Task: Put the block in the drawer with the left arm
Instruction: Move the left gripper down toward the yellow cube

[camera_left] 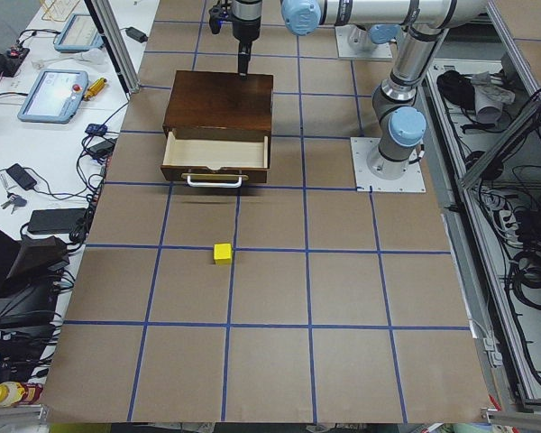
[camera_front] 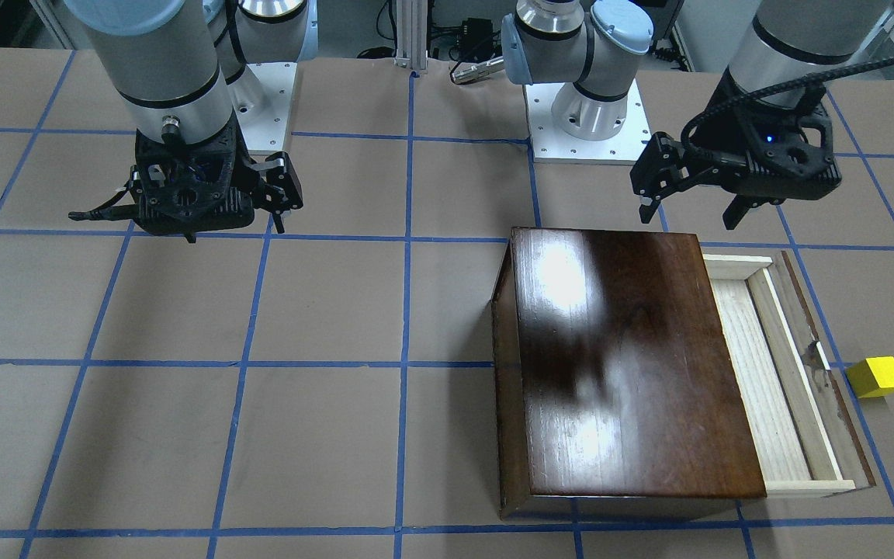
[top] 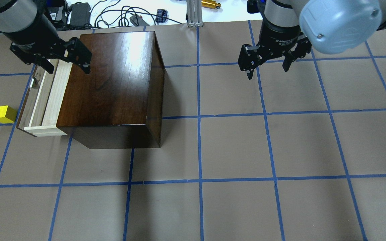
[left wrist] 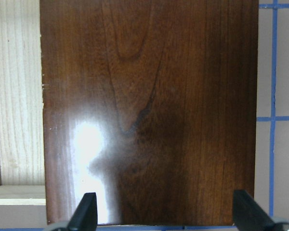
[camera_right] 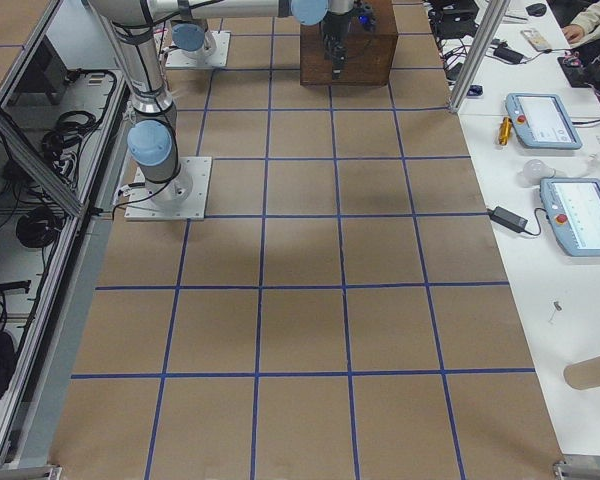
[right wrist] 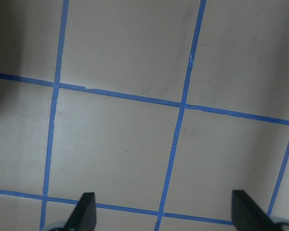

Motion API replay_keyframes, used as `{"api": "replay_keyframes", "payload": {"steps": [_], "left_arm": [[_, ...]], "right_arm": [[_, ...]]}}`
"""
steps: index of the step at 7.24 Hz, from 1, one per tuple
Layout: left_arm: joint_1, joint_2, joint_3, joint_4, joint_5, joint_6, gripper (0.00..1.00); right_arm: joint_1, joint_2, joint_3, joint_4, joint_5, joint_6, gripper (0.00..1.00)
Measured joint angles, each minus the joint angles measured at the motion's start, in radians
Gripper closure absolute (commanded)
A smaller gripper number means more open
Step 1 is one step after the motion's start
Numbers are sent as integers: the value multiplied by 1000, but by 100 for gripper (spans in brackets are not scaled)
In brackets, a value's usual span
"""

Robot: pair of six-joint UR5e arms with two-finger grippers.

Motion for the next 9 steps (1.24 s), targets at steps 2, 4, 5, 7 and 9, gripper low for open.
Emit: {"api": "replay_keyframes", "payload": {"steps": [2, 4, 5, 7, 9], "left_arm": [[126, 12, 7, -48, 1, 229, 0], [309, 10, 10, -88, -4, 487, 0], [390, 0, 12, -99, -5, 618, 0], [510, -44, 12, -69, -2, 875, 0], [566, -126, 10, 45, 21, 1128, 0]], "right_arm": [[0, 0, 0, 0, 1, 0, 0], [0, 0, 0, 0, 0, 1, 0], [0, 0, 0, 0, 0, 0, 0], [0, 0, 0, 0, 0, -1, 0], [0, 0, 0, 0, 0, 0, 0]]}}
